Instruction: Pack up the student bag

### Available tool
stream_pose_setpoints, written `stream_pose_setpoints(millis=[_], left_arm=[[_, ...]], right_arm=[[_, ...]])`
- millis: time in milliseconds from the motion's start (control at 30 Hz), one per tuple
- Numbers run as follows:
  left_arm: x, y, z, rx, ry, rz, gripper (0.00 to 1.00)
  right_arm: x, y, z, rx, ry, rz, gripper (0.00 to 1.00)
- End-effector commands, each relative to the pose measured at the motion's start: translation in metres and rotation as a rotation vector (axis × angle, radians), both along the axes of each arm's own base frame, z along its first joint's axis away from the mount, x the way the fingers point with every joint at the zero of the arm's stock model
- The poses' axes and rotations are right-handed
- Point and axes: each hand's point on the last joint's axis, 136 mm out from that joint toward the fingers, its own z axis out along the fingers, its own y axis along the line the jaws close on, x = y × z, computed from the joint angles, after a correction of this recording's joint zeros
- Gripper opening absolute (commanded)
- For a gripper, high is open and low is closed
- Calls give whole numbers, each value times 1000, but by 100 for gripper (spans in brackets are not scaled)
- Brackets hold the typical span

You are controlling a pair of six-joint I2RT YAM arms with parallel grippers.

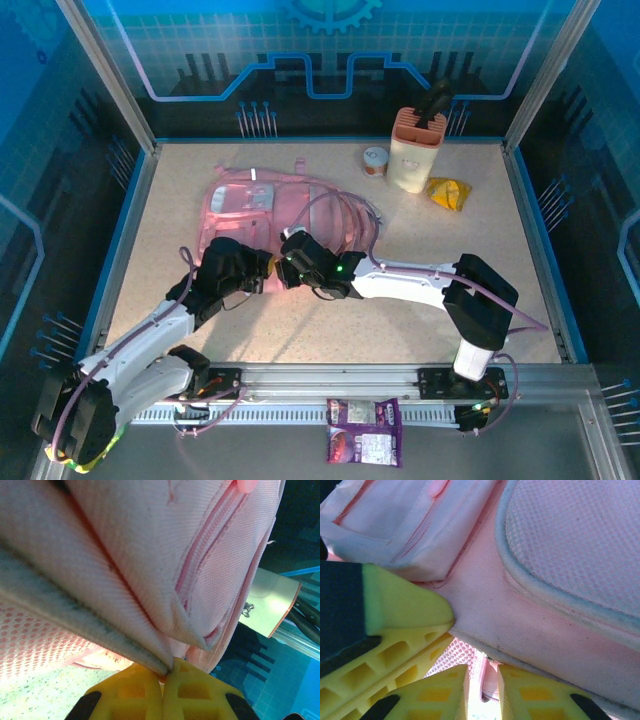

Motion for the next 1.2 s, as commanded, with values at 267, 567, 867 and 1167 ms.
stream_pose_setpoints(millis=[267,567,867,1167], left_arm=[[6,-32,62,-157,-136,-86,0],[5,-37,74,-181,-141,-89,0],[4,-33,79,-170,-148,-69,0],[-9,-12,55,-42,-105,-36,0]], right_arm=[[17,-17,-7,-45,-31,-158,23],[24,-17,3,-7,-170,-146,30],[7,-17,3,2,-188,-139,36],[4,-24,-5,27,-126,-133,39]])
